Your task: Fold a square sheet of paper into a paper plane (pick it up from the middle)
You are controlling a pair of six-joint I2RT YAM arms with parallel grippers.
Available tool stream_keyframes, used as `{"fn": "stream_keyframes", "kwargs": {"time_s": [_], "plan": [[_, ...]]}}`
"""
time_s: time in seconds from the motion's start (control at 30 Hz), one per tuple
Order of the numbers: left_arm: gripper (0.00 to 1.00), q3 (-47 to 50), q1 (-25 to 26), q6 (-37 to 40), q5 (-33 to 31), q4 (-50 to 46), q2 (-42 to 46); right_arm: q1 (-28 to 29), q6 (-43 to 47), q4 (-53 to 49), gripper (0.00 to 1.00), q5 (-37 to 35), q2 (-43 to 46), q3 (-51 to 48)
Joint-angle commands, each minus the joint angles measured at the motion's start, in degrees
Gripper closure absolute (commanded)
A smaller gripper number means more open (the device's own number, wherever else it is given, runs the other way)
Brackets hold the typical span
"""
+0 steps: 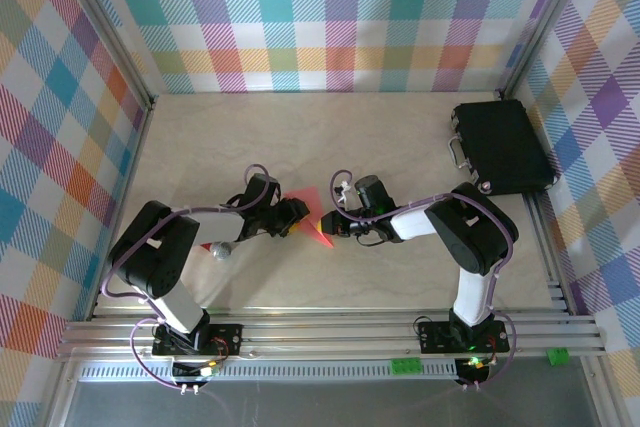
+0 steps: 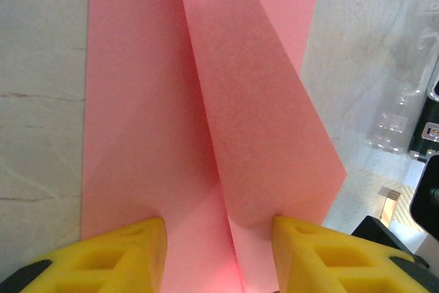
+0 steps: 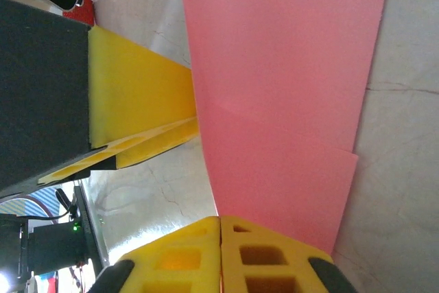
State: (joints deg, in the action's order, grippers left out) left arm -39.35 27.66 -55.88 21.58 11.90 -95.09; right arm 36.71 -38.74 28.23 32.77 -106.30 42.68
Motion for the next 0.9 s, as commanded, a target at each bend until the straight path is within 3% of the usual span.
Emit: {"fn": "stream_keyframes", "kwargs": {"time_s": [0.0,0.13,0.23,0.57,0.87], "plan": [[0.54,-0.2,0.3,1.1,-1.4,-8.4,-1.9,-0.3,2.1,-1.8,0.81,-1.0,3.1,-1.1],[0.54,-0.4,0.4,1.7,-2.0,-11.4,-2.4,-0.4,5.1,-6.2,0.63,-4.9,7.5,-1.6],[0.53,-0.4,0.5,1.6,-1.8,-11.6,-2.7,0.0,8.1,-10.0,0.58,-8.9,10.9,-2.1],[0.52,-1.1,0.7,1.7,-1.4,-11.6,-3.2,6.1,14.9,-25.3,0.56,-23.3,12.5,2.8],[0.51,-1.1,0.7,1.6,-0.9,-11.4,-3.6,9.7,16.9,-29.4,0.59,-25.8,7.1,9.1]]}}
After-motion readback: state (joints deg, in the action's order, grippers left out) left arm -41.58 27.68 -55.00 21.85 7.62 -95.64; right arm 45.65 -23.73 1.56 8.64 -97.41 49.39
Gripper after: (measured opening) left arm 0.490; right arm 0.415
